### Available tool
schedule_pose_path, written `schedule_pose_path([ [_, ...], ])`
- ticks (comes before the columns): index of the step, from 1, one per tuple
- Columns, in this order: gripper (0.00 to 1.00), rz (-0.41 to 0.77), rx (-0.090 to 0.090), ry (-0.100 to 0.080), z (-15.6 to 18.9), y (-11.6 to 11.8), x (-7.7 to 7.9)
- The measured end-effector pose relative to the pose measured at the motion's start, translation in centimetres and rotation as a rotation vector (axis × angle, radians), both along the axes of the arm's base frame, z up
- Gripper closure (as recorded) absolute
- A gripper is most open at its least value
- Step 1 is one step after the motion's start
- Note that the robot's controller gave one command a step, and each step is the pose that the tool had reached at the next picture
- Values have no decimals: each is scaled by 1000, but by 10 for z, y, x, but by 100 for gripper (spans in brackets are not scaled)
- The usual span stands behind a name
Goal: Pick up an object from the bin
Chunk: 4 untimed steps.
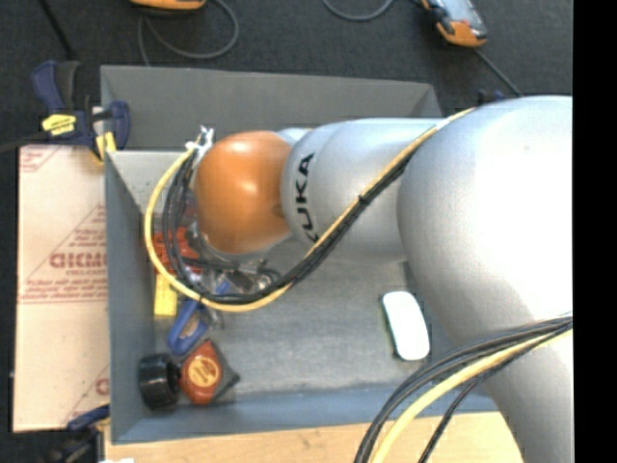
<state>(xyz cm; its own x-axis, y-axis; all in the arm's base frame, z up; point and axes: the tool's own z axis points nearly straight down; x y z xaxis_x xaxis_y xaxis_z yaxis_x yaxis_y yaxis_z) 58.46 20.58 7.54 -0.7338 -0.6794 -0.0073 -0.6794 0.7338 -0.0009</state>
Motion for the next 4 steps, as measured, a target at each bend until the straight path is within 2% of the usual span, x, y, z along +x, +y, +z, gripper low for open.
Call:
schedule_pose_path([
  [1,100,3,0,-1,-1,0,1],
  [2,100,10,-4,8,32,3,-10],
  [3,100,42,-1,3,123,-34,35],
  [4,100,41,-1,3,123,-34,35],
])
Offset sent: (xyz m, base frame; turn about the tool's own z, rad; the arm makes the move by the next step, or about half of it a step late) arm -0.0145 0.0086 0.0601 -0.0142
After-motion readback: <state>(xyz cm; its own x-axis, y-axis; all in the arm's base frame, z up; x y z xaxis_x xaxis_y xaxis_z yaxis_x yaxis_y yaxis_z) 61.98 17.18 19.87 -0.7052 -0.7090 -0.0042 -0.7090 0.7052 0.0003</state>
